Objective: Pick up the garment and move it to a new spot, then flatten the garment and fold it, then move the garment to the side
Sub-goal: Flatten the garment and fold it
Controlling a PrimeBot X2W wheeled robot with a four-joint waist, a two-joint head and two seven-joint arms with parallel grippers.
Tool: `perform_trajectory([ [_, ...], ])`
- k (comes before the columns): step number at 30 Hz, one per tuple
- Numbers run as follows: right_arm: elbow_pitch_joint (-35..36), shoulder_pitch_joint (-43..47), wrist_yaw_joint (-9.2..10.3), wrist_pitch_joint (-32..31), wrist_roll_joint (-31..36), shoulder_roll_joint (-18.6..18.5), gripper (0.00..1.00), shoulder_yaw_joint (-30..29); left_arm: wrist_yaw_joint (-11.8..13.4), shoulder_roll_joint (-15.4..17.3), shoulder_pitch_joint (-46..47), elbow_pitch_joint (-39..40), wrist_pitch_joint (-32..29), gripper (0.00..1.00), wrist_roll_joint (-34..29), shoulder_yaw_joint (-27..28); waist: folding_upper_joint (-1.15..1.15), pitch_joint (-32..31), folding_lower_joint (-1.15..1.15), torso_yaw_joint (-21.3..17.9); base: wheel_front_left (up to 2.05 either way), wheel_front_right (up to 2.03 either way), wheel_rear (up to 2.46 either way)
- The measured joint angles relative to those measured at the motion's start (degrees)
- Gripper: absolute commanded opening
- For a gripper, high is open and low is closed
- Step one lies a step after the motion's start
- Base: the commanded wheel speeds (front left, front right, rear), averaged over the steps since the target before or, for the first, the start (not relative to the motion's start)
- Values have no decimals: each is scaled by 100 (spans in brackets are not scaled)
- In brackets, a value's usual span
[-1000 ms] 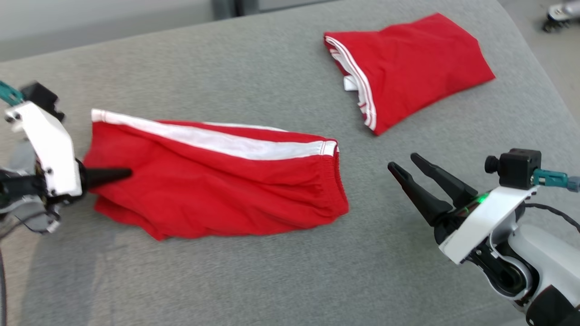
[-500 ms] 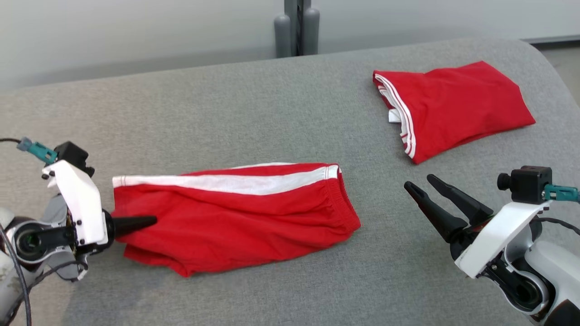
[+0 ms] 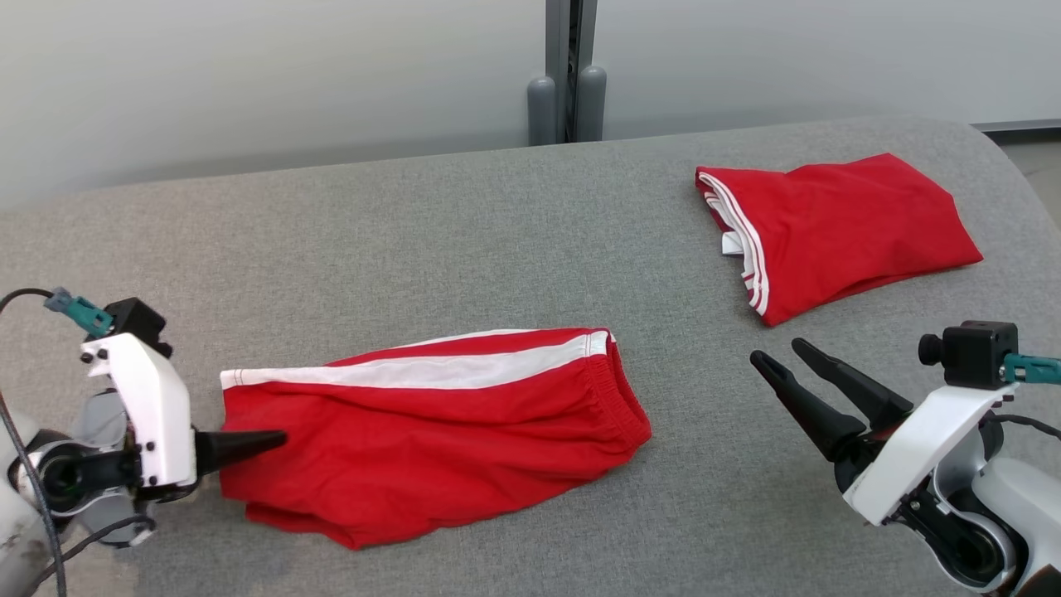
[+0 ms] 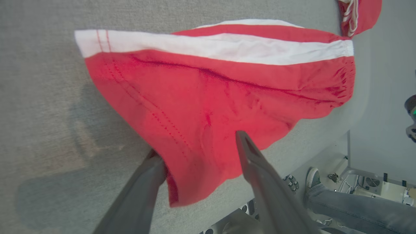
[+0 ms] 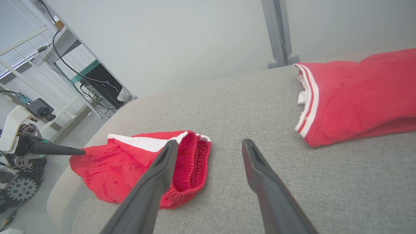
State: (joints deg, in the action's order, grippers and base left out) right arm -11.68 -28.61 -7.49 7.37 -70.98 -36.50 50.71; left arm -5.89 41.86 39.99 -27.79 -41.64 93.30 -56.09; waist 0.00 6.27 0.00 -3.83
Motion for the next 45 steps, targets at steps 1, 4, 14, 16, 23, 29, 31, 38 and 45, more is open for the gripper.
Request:
perform_trajectory([
  [1,-4,20,0,25,22,-4,100,-13,0,69,35,-16,29,100,-193,-81,0,-24,0,0,0,0,0],
  [4,-13,120,0,29,49,-4,100,-32,-2,290,172,-23,248,100,-809,-253,0,-101,0,5,0,0,0],
  [14,-369,287,1,194,468,37,100,-383,98,644,453,525,1246,100,-1479,-25,0,-234,0,228,0,0,0],
  [16,-482,300,0,398,748,102,100,-582,234,710,447,666,1627,100,-1697,4,0,-242,0,290,0,0,0],
  [23,-712,575,5,634,1482,402,100,-1425,950,803,-94,1194,3186,100,-2120,313,0,-320,0,484,0,0,0],
  [29,-588,979,5,711,2089,737,100,-2176,1578,760,-750,1619,4659,100,-2275,655,0,-355,0,626,0,0,0],
  [31,-516,1182,4,744,2608,987,100,-2744,1840,653,-1052,1752,5292,100,-2524,689,0,-339,0,704,0,0,0],
  [38,-141,1837,3,764,3604,1878,100,-3807,2324,11,-1776,2003,5655,100,-3300,1564,0,-263,0,837,0,0,0],
  [45,-101,2139,3,764,4070,2353,100,-4254,2279,-1055,-3017,2449,5661,100,-4779,3122,0,-295,0,934,0,0,0],
])
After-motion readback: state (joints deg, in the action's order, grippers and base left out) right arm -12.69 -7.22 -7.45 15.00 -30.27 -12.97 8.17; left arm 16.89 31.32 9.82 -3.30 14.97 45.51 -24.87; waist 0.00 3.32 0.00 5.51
